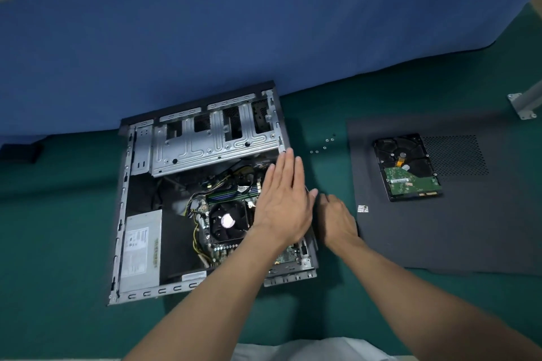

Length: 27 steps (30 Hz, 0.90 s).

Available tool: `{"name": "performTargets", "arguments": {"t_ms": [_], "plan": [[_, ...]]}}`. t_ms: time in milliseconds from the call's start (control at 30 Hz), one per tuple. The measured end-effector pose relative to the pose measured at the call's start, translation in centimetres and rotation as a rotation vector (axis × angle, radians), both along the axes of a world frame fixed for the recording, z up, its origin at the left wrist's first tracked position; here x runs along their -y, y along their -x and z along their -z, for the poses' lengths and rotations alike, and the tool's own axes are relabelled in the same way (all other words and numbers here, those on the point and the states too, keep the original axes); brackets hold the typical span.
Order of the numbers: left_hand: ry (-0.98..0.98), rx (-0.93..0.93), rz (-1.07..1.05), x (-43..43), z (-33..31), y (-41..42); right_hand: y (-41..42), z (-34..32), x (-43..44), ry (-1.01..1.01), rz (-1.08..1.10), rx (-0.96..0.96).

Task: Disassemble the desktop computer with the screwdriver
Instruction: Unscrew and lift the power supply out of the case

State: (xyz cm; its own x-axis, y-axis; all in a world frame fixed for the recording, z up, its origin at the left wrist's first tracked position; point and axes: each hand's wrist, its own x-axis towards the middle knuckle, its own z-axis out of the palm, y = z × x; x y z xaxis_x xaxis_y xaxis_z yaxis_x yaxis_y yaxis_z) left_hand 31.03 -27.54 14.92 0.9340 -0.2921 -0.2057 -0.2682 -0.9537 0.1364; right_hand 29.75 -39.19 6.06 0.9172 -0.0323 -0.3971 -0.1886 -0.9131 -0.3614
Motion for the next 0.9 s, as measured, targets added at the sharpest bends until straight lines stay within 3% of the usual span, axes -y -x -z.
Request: {"name": "performTargets", "arguments": {"t_ms": [167,267,433,633,767,900], "plan": [[0.066,0.021,0.054,-1.3,0.0,2.4,-0.1,-0.1,1.1,0.054,-0.023,-0.093],[0.04,0.091,0.107,-2.2,-0.1,3.9,-0.2,-0.6,1.4,-0.028,0.08,-0.163],[0.032,0.108,0.005,-5.6,-0.6,5.6,-1.3,-3.6,0.8,-0.318,0.346,0.033],[0.005,-0.028,-0.121,-9.4,0.0,6.4,-2.6,-10.6,-3.3,-0.52,0.149,0.22],[0.044,-0.049,-0.167,-10.6,0.1,6.8,-1.7,-12.0,-7.1,-0.385,-0.106,0.133],[0.139,-0.076,-0.204,-11.9,0.2,6.8,-0.3,-9.9,-9.9,-0.138,-0.169,-0.07]]}}
